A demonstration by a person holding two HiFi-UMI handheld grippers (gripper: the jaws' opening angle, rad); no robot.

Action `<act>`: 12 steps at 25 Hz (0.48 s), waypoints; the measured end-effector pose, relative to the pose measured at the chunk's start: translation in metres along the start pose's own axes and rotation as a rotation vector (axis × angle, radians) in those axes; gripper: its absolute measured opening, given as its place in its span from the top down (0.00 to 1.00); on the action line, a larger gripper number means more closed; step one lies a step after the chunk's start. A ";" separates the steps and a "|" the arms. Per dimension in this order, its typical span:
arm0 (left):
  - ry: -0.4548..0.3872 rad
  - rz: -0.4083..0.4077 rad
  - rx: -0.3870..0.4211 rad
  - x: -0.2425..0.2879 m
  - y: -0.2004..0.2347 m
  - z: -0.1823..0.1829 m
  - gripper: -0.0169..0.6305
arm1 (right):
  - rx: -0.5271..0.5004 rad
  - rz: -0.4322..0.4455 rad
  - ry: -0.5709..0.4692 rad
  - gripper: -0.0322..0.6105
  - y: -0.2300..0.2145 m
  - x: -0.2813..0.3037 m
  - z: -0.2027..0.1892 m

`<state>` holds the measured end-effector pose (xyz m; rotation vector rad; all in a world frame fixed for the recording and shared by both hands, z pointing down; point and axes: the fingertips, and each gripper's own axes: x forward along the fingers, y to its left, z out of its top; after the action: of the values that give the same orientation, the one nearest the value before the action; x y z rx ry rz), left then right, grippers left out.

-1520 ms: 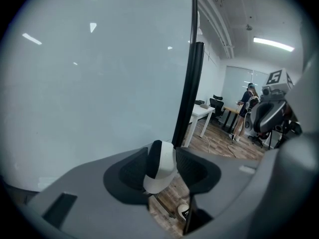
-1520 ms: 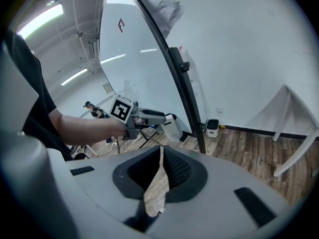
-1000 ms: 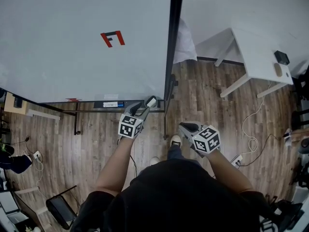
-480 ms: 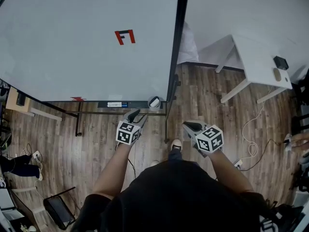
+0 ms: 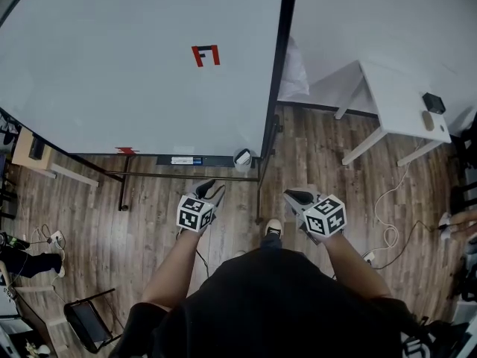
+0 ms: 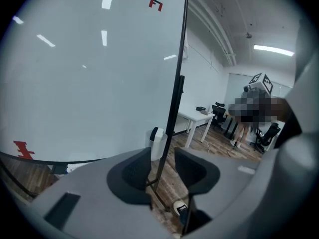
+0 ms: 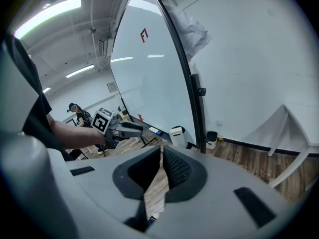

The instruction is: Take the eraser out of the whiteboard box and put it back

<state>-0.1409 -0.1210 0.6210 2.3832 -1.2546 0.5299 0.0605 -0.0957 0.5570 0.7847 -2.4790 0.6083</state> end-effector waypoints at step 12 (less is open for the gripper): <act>0.016 -0.018 -0.022 -0.028 -0.023 -0.034 0.77 | -0.006 -0.014 -0.011 0.93 0.019 -0.006 -0.007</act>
<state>-0.1417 -0.0723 0.6323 2.3655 -1.2249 0.5258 0.0555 -0.0752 0.5541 0.8041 -2.4819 0.5930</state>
